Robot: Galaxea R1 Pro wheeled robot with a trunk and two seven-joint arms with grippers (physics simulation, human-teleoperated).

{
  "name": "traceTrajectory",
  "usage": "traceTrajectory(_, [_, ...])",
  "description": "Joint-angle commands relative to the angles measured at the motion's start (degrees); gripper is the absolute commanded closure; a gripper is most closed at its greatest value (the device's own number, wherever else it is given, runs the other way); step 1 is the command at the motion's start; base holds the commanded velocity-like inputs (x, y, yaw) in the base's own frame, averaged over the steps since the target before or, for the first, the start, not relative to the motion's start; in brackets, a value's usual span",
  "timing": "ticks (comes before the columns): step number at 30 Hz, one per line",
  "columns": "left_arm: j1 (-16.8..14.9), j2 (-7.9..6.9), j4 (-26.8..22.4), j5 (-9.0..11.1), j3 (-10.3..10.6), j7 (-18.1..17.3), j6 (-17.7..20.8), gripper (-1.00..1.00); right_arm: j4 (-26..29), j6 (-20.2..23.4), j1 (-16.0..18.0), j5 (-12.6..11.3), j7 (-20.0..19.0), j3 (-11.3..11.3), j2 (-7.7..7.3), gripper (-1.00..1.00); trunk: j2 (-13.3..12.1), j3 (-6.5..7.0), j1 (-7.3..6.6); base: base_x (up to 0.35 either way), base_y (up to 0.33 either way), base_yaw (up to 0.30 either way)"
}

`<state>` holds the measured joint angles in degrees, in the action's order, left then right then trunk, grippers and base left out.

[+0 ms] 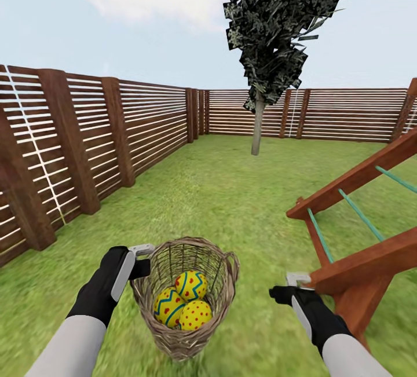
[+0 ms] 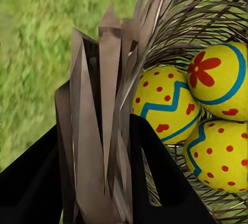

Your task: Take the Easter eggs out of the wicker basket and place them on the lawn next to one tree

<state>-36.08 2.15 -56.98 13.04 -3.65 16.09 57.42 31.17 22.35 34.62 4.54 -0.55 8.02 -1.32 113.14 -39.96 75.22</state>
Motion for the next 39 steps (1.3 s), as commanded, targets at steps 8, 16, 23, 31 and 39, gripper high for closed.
traceTrajectory(8, [0.0, 0.05, -0.1, 1.2, -0.1, 0.3, 0.1, 1.00, -14.7, -3.9, -0.1, 0.3, 0.0, 0.2, -0.26, -1.00, -3.2, 0.99, -1.77, 0.000, 0.000, 0.056])
traceTrajectory(16, [0.0, -1.57, 0.1, 1.2, 0.0, 0.2, 0.1, 1.00, -31.3, -26.2, -6.2, 0.4, 0.0, 0.2, -0.12, -1.00, -6.4, 1.96, -3.53, 0.000, 0.000, 0.025])
traceTrajectory(23, [0.0, -0.98, 1.5, 1.2, 0.0, 0.1, 0.1, 1.00, -31.4, -26.8, -7.4, 0.2, -0.1, 0.2, -0.06, -1.00, -9.2, 2.56, -5.07, 0.000, 0.000, 0.000])
traceTrajectory(31, [0.0, -0.92, 1.4, 1.2, 0.1, 0.1, 0.1, 1.00, -31.5, -31.7, -12.2, -0.3, -0.1, 0.2, 0.09, -1.00, -12.4, 3.26, -6.82, 0.000, 0.000, -0.025])
traceTrajectory(39, [0.0, -0.92, 1.4, 1.2, 0.1, 0.1, 0.1, 1.00, -31.5, -32.2, -13.2, -0.1, -0.1, 0.2, 0.09, -1.00, -15.6, 4.55, -8.58, 0.000, 0.000, -0.254])
